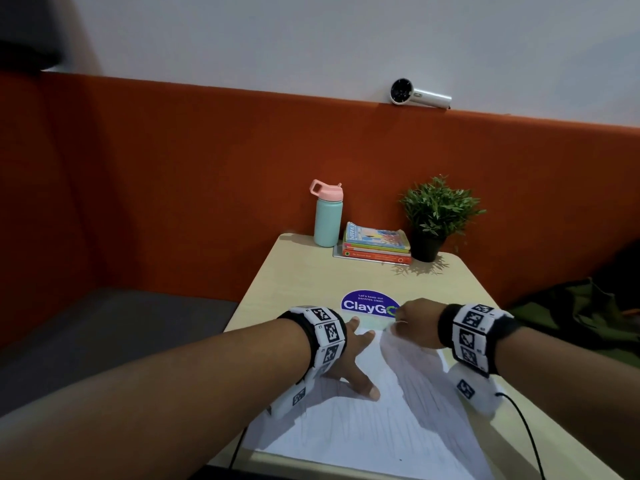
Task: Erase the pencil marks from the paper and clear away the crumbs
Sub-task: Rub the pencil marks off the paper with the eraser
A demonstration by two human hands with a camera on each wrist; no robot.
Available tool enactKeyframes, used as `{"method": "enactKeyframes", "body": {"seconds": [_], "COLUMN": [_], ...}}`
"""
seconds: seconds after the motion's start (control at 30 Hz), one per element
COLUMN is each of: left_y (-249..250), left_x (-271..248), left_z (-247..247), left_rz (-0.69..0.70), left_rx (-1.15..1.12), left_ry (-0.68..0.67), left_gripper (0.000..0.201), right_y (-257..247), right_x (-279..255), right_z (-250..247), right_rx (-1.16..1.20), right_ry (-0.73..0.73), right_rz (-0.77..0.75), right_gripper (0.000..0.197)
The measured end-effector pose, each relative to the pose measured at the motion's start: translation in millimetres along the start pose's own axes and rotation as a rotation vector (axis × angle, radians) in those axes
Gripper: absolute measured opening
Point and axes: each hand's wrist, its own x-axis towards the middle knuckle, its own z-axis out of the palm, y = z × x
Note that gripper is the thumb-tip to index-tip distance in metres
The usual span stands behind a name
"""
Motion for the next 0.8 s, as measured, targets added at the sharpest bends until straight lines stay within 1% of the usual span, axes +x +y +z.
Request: {"method": "enactKeyframes", "body": {"seconds": [0.13,0.23,0.37,0.43,0.5,0.57,0.6,0.63,0.7,0.8], "left_y": [0,0,1,9,26,43,48,49,41,17], "left_x": [3,5,7,7,3,1,0,0,-3,-21], "left_z": [1,-5,-12,-14,-17,-15,-10,-5,3,1], "left_rz": [-0.01,-0.032,-0.039,-0.005,0.083,0.15,0.157,0.147,0.049,-0.217], "left_rx": [-0.026,-0.053,-0.006,0.014,-0.029,-0.117,-0.139,-0.134,-0.108,-0.119], "left_ry": [-0.007,-0.015,0.011,0.089,0.152,0.143,0.127,0.113,0.077,0.001], "left_gripper": [0.122,0.121,0.117,0.117,0.117,0.115,0.113,0.112,0.11,0.107], "right_y": [8,10,10,12,11,9,8,8,10,11], "right_x": [-10,-20,-20,-15,-13,-13,-12,-11,-11,-10], "right_z": [8,15,28,31,32,34,35,35,37,37], "right_rx": [0.095,0.06,0.076,0.109,0.109,0.068,0.051,0.06,0.116,0.127], "right_ry": [0.028,-0.027,-0.007,0.003,0.009,-0.01,-0.003,0.001,0.014,-0.003], "right_rz": [0.013,0.037,0.047,0.052,0.061,0.066,0.061,0.065,0.064,0.07], "right_gripper": [0.041,0.043,0.043,0.041,0.037,0.034,0.034,0.034,0.035,0.036]}}
